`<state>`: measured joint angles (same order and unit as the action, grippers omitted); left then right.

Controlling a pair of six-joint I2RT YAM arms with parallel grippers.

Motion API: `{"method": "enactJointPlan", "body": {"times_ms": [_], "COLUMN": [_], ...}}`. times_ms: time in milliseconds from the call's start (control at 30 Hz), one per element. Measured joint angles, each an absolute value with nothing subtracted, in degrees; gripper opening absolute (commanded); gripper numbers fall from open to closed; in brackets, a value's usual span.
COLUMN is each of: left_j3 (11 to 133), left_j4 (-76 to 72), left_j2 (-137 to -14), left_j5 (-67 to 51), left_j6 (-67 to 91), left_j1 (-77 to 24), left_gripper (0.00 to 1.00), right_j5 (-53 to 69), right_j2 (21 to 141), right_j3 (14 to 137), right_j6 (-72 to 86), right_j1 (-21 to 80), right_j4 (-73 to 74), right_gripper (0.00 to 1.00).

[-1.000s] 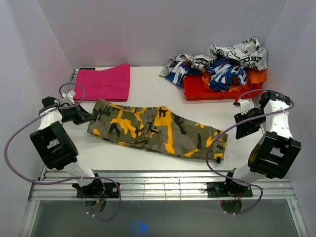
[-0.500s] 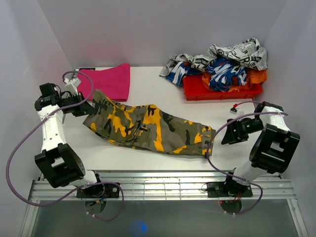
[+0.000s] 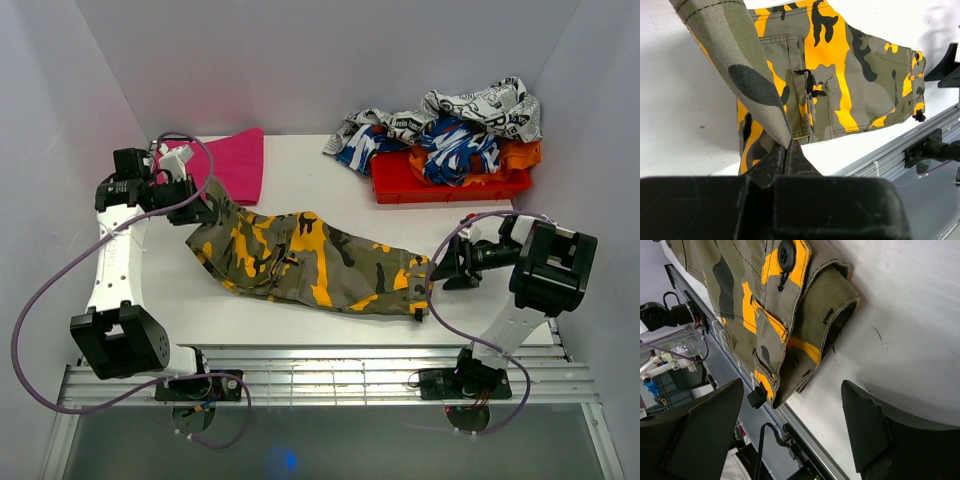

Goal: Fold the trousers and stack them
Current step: Fold the trousers

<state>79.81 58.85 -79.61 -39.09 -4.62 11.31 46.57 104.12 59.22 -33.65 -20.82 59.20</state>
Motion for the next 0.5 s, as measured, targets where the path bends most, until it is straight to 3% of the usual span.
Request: {"method": "enactJointPlan", "body": {"times_ms": [100,200,233,367,500], "left_j3": [81.30,83.22,83.74,85.78,87.61], "left_j4": [58.96,58.92,58.87,58.92,58.30], "left_j2": [-79.75,-80.31,-80.58,-81.93,-83.92], "left_j5": [-35.86,-32.14,-31.35,-29.04,-27.22], "left_j6": [-1.58,1.26,2.04,6.28,11.20], "left_j1": [8.56,4.12,2.61,-3.92,-10.33], "left_gripper": [0.00,0.00,0.00,0.00,0.00], "right_j5": [47.42,47.55,47.59,47.99,48.34], "right_j2": [104.36,104.42,104.57,105.45,105.47], "right_j3": [57.06,55.11,54.70,54.43,54.43], "right_j6": [-30.13,-27.35,-26.74,-24.47,-23.70], "right_j1": [-19.05,-17.23,-16.78,-15.75,-15.73], "right_j4": [55.35,51.72,50.78,48.01,47.03], "right_gripper": [0.79,0.54,0.36,0.08,0.08]}}
